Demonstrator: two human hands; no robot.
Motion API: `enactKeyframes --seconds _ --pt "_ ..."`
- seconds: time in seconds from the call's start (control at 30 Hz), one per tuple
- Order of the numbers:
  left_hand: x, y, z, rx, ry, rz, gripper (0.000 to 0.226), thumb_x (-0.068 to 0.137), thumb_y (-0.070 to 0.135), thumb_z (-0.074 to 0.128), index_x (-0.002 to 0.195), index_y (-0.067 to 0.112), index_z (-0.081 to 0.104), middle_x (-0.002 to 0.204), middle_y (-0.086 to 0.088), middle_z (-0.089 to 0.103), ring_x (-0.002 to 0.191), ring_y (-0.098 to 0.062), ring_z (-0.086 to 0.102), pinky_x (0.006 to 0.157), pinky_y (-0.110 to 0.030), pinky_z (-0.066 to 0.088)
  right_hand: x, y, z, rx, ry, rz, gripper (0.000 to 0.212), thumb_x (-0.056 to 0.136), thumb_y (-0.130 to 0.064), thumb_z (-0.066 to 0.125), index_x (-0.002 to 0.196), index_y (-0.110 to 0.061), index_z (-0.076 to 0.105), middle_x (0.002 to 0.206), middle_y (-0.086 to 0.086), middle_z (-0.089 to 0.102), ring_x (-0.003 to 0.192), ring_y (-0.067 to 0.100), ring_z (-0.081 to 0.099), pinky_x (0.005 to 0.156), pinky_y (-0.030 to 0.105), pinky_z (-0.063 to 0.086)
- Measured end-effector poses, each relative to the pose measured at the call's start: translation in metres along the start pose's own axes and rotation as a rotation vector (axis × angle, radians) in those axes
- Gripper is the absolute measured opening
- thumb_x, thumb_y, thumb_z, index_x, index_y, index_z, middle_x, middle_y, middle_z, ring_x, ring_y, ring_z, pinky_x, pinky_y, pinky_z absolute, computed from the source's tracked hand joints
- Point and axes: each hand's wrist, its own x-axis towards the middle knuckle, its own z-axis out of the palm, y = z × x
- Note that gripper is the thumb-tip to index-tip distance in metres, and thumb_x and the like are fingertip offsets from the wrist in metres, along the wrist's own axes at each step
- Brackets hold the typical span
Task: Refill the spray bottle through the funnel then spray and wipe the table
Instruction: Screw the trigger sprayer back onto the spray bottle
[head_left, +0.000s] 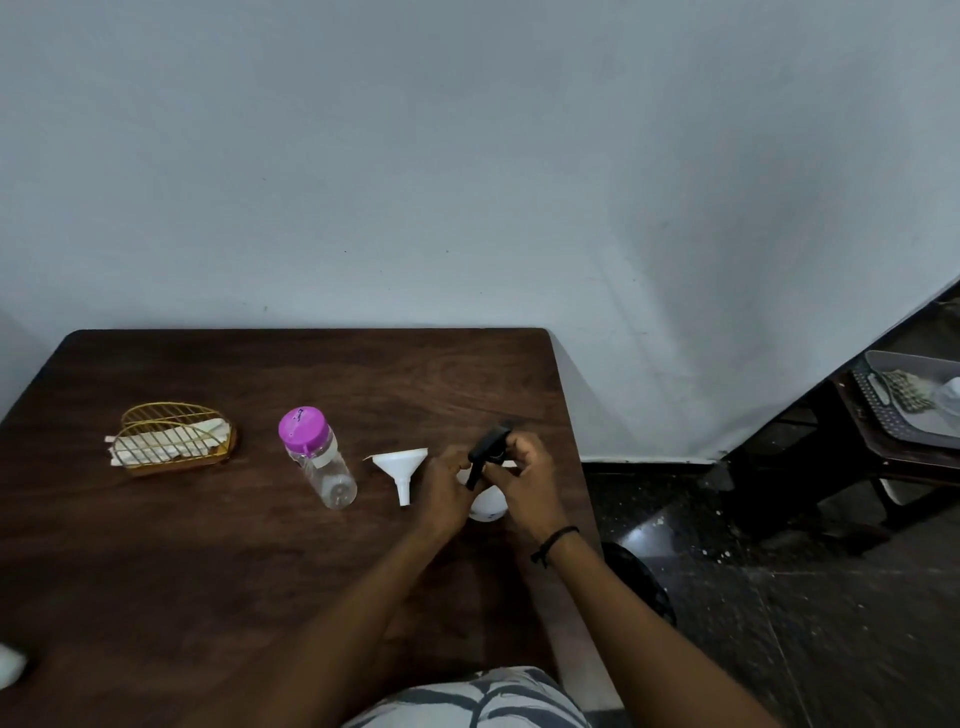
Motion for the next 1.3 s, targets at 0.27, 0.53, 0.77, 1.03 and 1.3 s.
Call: enactKeyframes --seconds 0.27,0.53,0.77,1.03,1.3 --pt "-0.004 0.001 -0.001 -0.038 -0.023 0.060 0.023 0.074 0.040 0.066 0.097 0.036 0.064 0.097 0.006 0.072 0.092 -0.010 0.068 0.082 -0.036 0.057 -0.001 0.004 0.004 0.039 0.053 0.054 0.030 0.076 -0.005 0.078 0.097 -0.019 0.063 0.099 0.002 0.069 0.094 0.016 0.066 0.081 0.033 0.057" --pt "-0.009 0.006 0.010 0.016 0.068 -0.007 0.010 0.084 0.006 0.064 0.079 0.015 0.068 0.078 -0.003 0.070 0.075 -0.020 0.068 0.069 -0.044 0.057 -0.008 0.000 0.023 0.089 0.251 0.088 0.032 0.074 0.007 0.074 0.087 -0.015 0.055 0.084 -0.004 0.062 0.073 -0.003 0.058 0.067 0.015 0.048" --pt "-0.010 0.009 0.007 0.042 0.079 0.043 0.052 0.079 -0.014 0.054 0.055 0.032 0.050 0.052 0.013 0.053 0.052 0.002 0.053 0.052 -0.015 0.037 -0.012 0.000 0.027 0.049 0.228 0.056 0.040 0.082 0.012 0.067 0.112 -0.014 0.066 0.110 0.003 0.055 0.096 -0.013 0.054 0.083 0.013 0.052" --pt "-0.010 0.010 0.006 0.108 0.086 0.071 0.028 0.085 0.002 0.067 0.071 0.025 0.059 0.061 0.018 0.054 0.065 -0.011 0.058 0.060 -0.023 0.042 -0.019 0.009 0.012 -0.018 0.115 -0.003 0.022 0.088 -0.009 0.067 0.110 -0.009 0.064 0.108 0.001 0.062 0.101 0.010 0.060 0.087 0.020 0.050" --pt "-0.009 0.005 0.004 0.157 0.035 -0.002 0.020 0.081 0.004 0.063 0.068 0.019 0.061 0.067 0.001 0.064 0.067 -0.020 0.064 0.059 -0.027 0.043 -0.019 0.004 0.016 0.111 0.166 0.055 0.025 0.081 -0.002 0.074 0.099 -0.009 0.059 0.094 -0.008 0.065 0.087 -0.003 0.062 0.074 0.016 0.051"
